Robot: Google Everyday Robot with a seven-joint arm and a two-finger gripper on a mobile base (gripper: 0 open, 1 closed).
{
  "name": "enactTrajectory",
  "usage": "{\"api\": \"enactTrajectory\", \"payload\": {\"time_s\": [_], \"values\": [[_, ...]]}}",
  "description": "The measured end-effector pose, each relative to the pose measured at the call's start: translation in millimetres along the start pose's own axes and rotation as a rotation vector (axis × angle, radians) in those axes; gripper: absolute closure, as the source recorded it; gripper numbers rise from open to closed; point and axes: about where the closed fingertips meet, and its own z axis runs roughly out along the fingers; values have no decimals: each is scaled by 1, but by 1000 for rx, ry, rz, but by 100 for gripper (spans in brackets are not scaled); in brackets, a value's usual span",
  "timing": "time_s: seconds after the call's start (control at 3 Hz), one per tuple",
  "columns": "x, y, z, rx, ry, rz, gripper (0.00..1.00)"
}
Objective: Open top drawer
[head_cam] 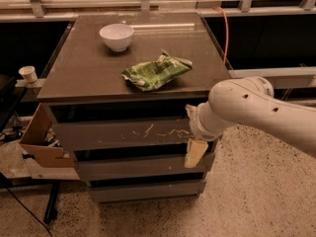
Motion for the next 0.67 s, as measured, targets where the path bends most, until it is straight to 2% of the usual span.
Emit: {"api": "enactTrajectory", "payload": {"time_s": [0.67], "values": [[-3,-10,28,-20,-7,-11,0]]}}
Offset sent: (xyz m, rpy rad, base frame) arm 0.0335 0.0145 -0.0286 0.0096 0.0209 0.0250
